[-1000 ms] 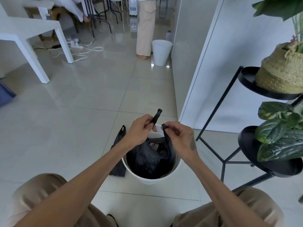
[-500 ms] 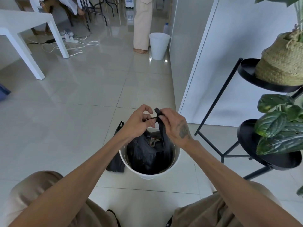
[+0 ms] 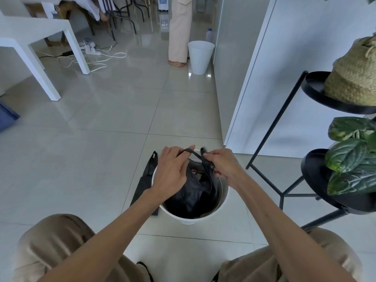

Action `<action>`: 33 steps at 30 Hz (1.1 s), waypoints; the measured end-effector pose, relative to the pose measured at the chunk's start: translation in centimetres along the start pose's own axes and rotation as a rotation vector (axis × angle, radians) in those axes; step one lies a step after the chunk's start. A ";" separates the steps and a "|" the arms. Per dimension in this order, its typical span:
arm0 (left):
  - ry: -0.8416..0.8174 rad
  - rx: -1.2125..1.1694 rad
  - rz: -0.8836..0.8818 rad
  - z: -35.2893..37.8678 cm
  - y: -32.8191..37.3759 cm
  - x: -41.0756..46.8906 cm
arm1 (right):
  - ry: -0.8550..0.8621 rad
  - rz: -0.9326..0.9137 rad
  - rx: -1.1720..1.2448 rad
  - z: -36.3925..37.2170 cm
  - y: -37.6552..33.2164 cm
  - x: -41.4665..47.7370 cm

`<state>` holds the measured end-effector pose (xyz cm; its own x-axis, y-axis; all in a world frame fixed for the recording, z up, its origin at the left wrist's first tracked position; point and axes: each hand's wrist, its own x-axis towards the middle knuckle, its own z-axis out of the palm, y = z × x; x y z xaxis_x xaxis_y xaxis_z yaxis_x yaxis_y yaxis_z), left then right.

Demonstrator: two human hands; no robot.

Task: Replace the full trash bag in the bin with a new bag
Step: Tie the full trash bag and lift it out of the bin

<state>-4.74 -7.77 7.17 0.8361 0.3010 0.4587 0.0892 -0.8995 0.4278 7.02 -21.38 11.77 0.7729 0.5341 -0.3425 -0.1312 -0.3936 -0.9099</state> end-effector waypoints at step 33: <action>-0.627 -0.310 -0.302 -5.4 -0.3 2.6 | -0.489 -0.026 -0.541 -5.0 -0.9 1.1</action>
<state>-5.50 -5.01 12.44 0.9586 0.2009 -0.2016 0.2844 -0.6488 0.7058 11.10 -24.19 13.38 0.3897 0.7715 -0.5029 0.3059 -0.6235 -0.7195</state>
